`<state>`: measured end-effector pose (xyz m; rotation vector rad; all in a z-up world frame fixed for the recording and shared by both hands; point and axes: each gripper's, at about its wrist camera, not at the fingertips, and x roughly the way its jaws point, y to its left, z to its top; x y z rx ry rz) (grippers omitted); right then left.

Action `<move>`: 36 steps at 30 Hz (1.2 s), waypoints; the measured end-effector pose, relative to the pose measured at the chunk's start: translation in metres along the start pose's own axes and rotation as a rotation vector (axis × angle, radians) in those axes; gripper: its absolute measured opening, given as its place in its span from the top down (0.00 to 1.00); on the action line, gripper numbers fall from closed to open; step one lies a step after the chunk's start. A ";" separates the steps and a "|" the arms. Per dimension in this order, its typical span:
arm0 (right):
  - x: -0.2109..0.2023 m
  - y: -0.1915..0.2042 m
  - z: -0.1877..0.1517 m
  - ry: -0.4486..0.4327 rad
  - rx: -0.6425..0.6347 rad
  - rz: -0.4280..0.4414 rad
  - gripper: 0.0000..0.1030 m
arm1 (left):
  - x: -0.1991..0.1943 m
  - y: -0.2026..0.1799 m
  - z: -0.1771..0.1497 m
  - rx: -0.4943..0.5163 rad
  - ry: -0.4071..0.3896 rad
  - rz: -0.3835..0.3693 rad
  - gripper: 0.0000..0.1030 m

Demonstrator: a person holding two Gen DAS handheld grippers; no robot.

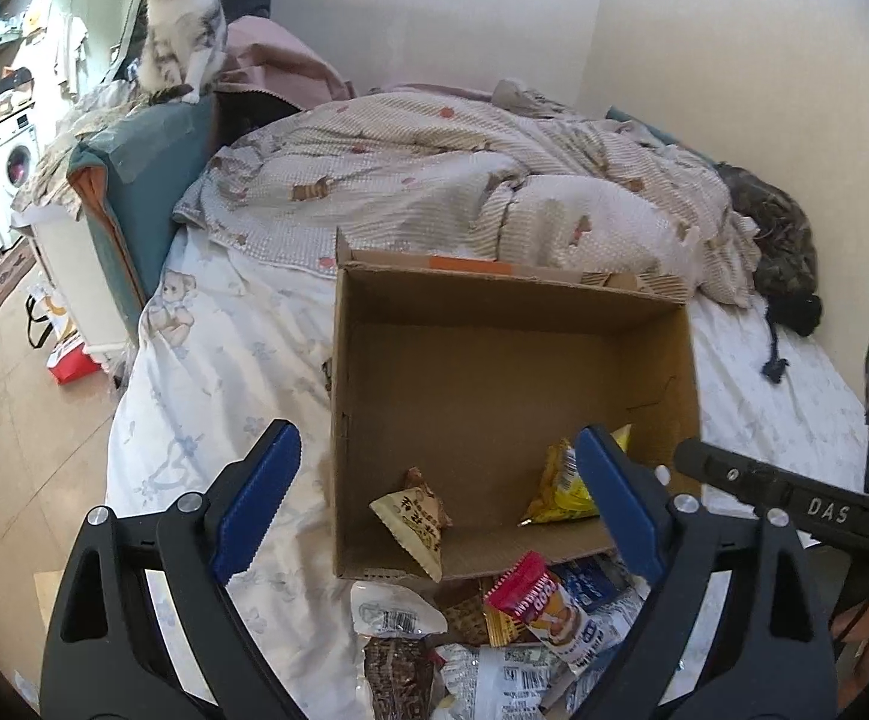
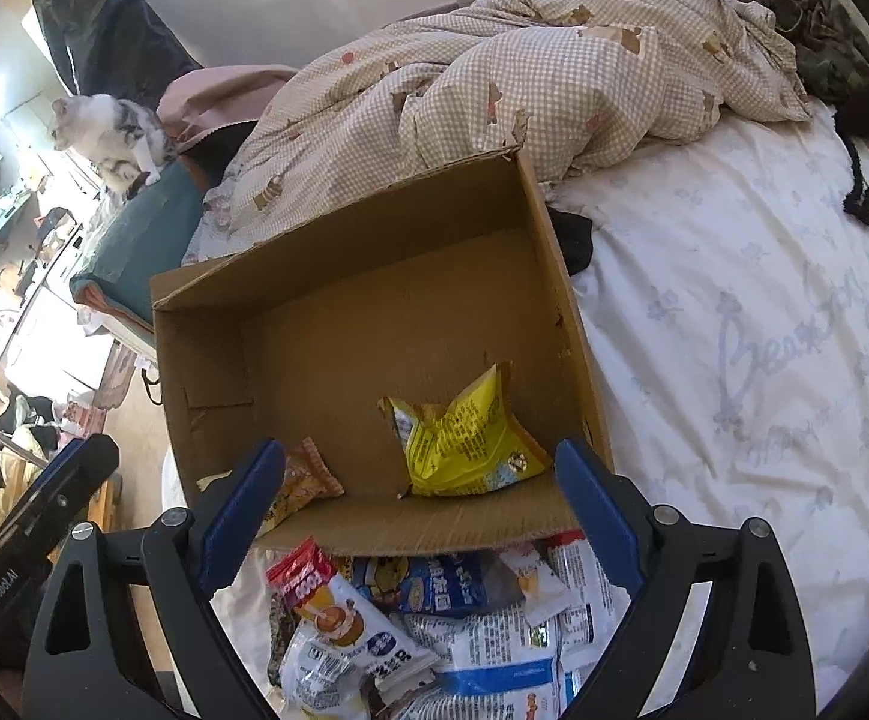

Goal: Organize snacks
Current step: 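Grasp the red-and-white rice cake packet with the right gripper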

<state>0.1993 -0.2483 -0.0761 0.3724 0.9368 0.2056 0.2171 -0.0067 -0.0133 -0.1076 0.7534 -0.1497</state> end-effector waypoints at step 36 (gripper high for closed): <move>-0.058 0.001 -0.078 0.028 0.012 0.017 0.09 | -0.059 0.029 -0.069 -0.087 0.166 0.108 0.11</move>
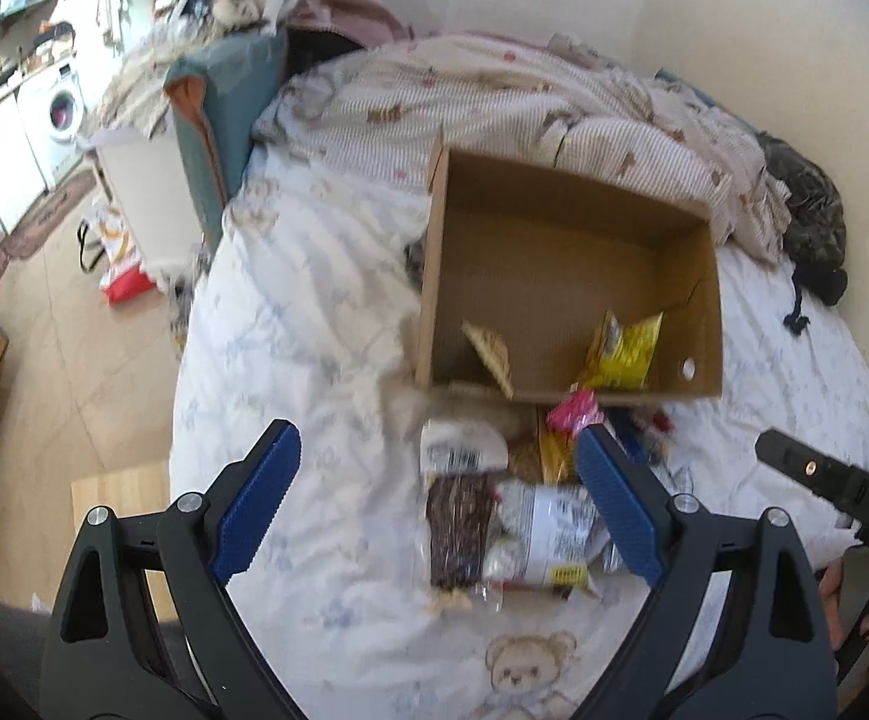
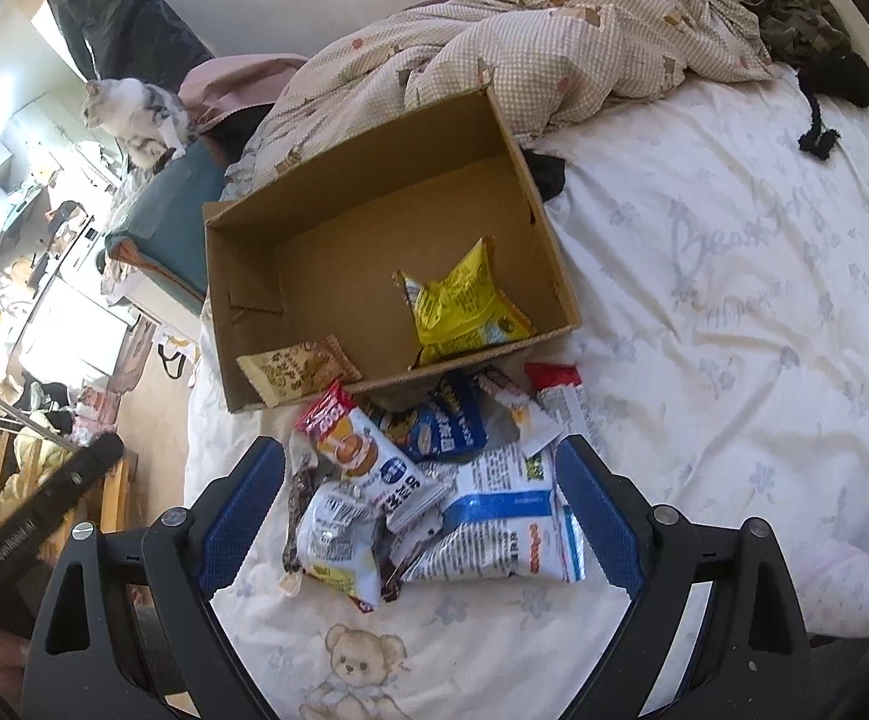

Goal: Organize snacks
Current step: 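Grasp the red-and-white rice cake packet with the right gripper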

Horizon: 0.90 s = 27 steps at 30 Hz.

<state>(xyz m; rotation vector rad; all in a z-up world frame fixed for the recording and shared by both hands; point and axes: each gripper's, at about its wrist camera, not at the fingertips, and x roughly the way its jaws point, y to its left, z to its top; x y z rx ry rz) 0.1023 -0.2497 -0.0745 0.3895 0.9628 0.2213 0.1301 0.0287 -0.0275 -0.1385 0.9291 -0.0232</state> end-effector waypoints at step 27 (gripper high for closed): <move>0.121 0.054 -0.001 0.246 -0.260 -0.088 0.19 | 0.048 0.028 -0.017 -0.181 0.259 0.054 0.11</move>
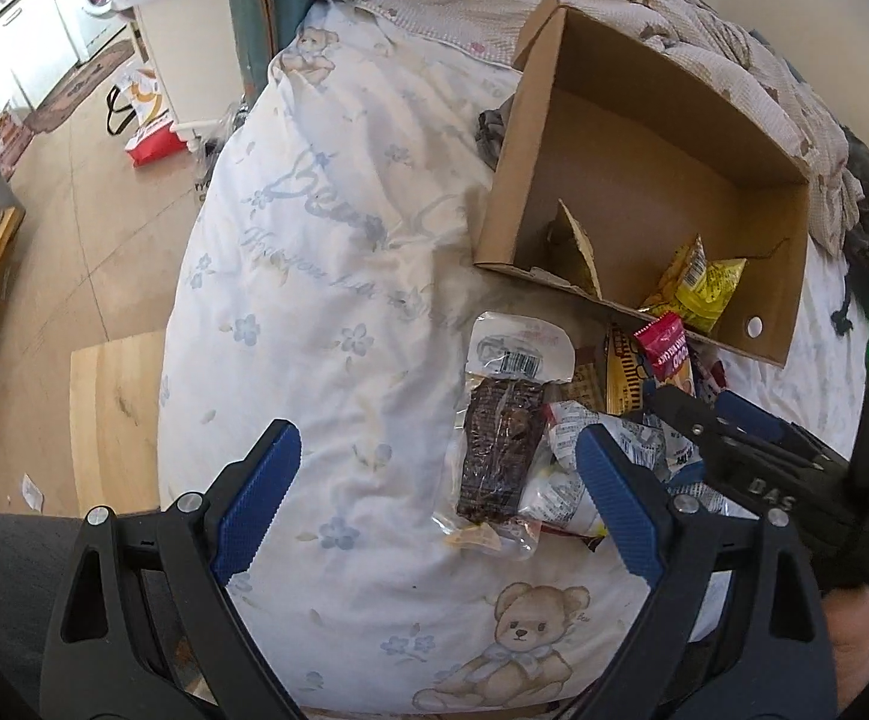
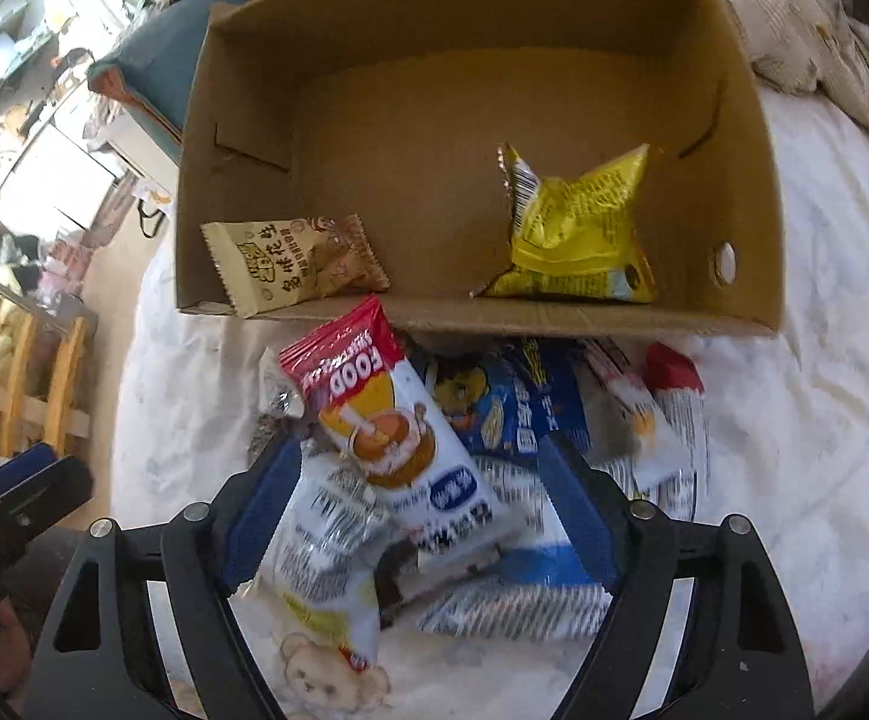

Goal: Organize snacks
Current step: 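Grasp the red-and-white rice cake packet with the right gripper, then grasp the dark jerky pouch with the left gripper while the right gripper holds the rice cake packet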

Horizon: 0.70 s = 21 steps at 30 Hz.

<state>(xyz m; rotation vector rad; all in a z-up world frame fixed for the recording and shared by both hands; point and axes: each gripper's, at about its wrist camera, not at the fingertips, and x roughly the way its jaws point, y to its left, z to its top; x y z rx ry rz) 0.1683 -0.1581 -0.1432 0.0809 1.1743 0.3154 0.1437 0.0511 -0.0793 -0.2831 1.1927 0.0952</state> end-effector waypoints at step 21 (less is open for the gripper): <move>-0.034 0.003 -0.007 -0.054 -0.035 0.065 0.68 | 0.005 0.004 0.002 -0.013 -0.013 0.037 0.11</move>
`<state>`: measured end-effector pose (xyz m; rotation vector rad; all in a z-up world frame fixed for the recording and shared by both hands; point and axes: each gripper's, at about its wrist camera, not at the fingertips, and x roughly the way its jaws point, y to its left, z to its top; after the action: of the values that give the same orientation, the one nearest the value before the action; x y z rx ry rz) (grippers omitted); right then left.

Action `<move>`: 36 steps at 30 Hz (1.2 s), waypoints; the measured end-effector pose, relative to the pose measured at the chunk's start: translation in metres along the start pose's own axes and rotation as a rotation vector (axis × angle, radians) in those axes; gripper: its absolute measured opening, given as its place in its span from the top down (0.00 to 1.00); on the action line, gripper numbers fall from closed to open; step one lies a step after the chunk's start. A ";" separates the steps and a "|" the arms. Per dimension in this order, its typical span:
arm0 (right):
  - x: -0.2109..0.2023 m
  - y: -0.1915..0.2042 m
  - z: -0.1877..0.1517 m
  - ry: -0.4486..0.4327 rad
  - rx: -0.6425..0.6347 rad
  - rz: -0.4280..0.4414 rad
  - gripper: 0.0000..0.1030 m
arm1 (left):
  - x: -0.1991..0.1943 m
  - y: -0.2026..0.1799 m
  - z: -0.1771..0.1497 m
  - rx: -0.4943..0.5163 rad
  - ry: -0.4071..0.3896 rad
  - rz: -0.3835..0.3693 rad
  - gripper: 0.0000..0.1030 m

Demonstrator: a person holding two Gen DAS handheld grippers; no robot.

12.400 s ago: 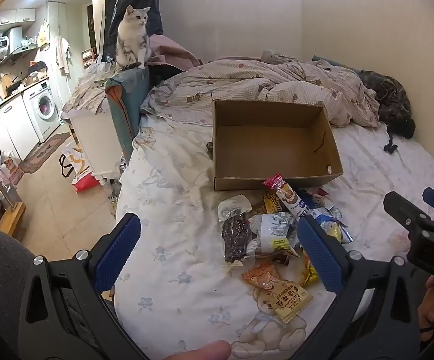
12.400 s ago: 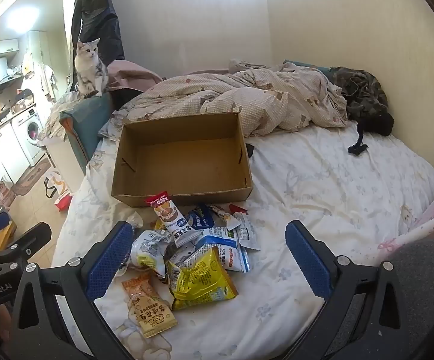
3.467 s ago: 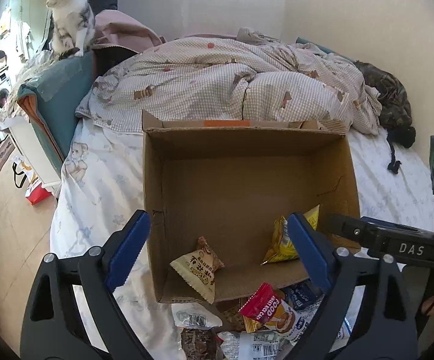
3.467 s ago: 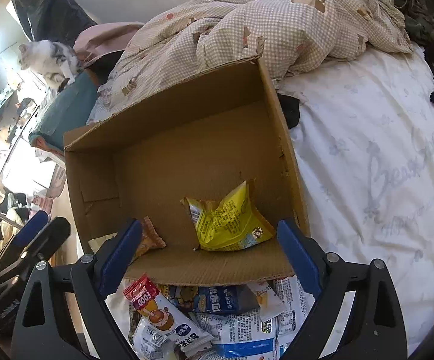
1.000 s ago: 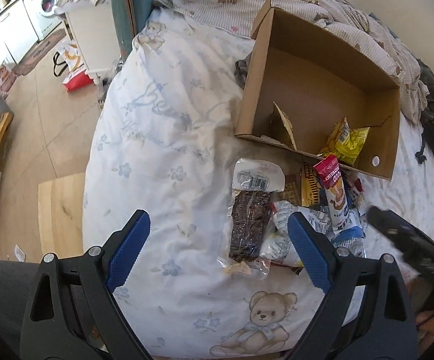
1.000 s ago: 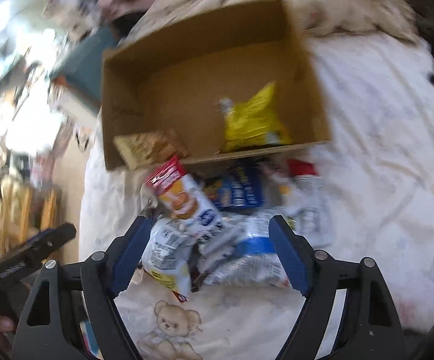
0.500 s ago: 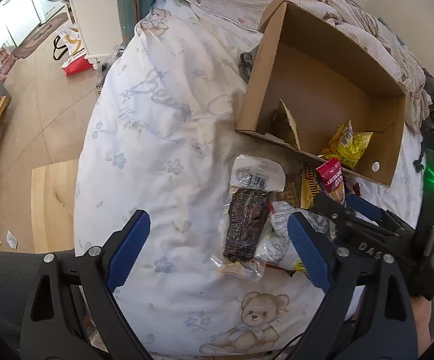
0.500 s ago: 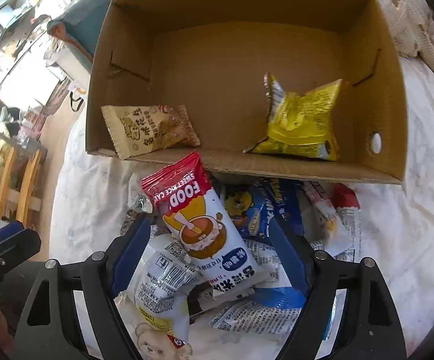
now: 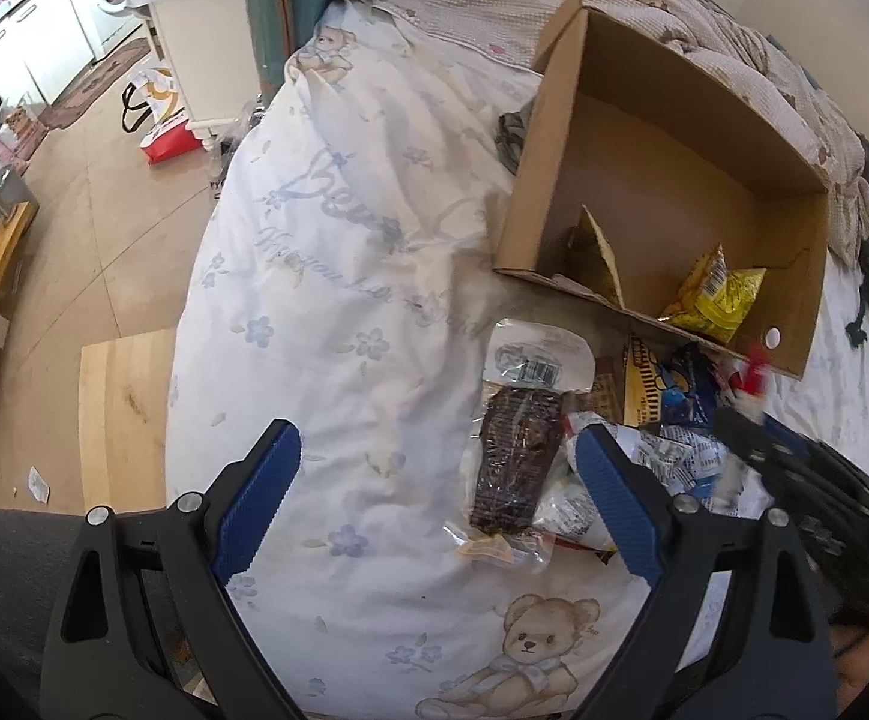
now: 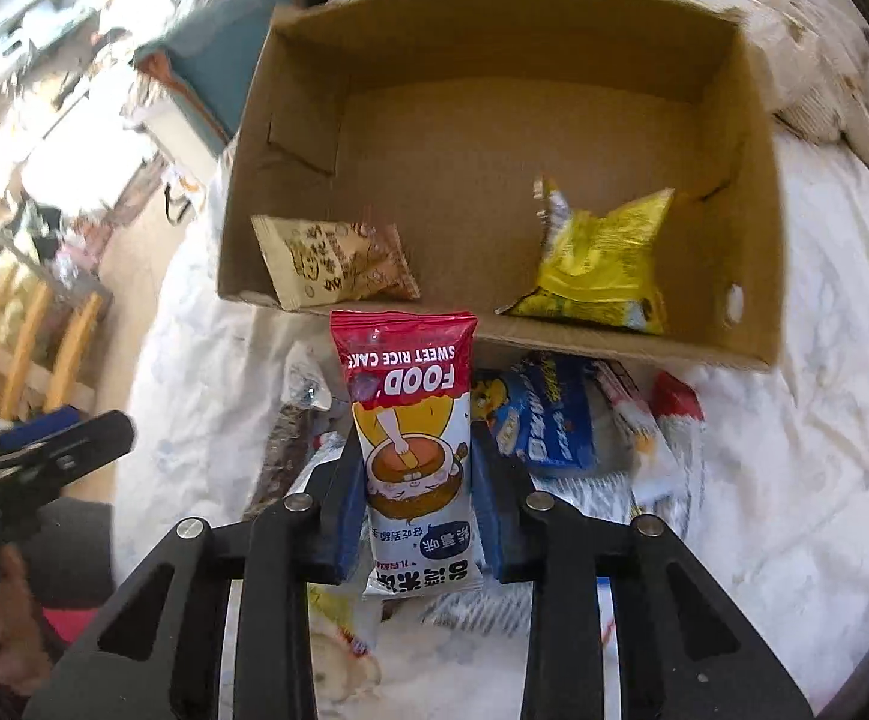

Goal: Organize snacks
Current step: 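Grasp the dark jerky pouch with the left gripper while the right gripper holds the rice cake packet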

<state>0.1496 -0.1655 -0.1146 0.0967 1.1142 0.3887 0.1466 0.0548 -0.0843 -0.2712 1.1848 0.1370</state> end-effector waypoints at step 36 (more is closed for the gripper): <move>-0.047 -0.067 -0.032 -0.054 0.361 0.173 0.68 | 0.102 -0.036 -0.014 0.086 0.325 -0.044 0.12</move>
<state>0.1208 -0.2480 -0.1070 0.5217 1.1163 0.3327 0.1809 0.0130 -0.1784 -0.2500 1.5016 0.0024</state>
